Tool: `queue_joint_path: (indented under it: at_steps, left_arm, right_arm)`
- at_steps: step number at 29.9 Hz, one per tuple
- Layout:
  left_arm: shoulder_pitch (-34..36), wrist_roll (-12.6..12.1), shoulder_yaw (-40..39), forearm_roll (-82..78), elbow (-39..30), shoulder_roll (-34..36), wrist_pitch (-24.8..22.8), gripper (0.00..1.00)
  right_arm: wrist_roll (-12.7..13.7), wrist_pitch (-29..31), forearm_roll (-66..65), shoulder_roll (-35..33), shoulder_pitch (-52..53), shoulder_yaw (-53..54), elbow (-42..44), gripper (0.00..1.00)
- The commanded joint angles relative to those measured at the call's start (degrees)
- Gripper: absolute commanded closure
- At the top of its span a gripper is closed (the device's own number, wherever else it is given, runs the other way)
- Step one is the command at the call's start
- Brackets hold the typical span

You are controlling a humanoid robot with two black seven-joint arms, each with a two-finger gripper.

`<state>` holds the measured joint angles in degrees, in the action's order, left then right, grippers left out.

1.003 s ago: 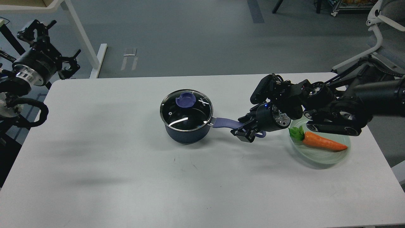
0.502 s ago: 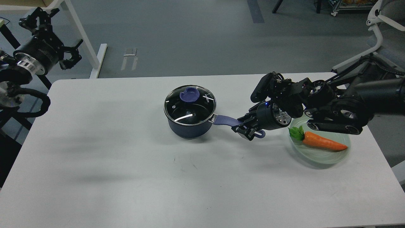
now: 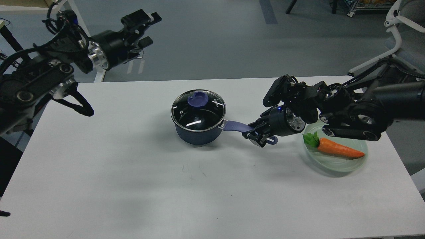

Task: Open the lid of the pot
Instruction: 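Reach the left gripper over the pot and grasp the purple lid knob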

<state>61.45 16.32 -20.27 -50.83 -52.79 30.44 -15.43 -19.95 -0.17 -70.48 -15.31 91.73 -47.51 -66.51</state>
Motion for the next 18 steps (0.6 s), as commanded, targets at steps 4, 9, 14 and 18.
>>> queue_joint_path:
  at_steps: [4,9,14,18]
  left_arm:
    - [-0.72,1.17,3.29,-20.95,-1.71,-6.0,6.54,0.09]
    - [0.25,4.76,16.81,-31.77,-1.88,-7.41,15.94,0.11]
    - [3.15,5.48,26.4,-36.43,-1.88,-8.03,21.93,0.1]
    - [4.03,5.39,29.93,-40.21,-1.09,-7.94,24.75,0.1]
  right_arm:
    - [0.0,0.0,0.0,0.02,0.99,0.05,-1.79,0.8]
    - [-0.09,0.0,-0.09,0.11,1.17,0.05,-1.79,0.8]
    - [-0.09,0.0,-0.09,0.2,1.43,0.14,-1.79,0.8]
    - [-0.09,0.0,-0.09,0.02,1.43,0.14,-1.79,0.8]
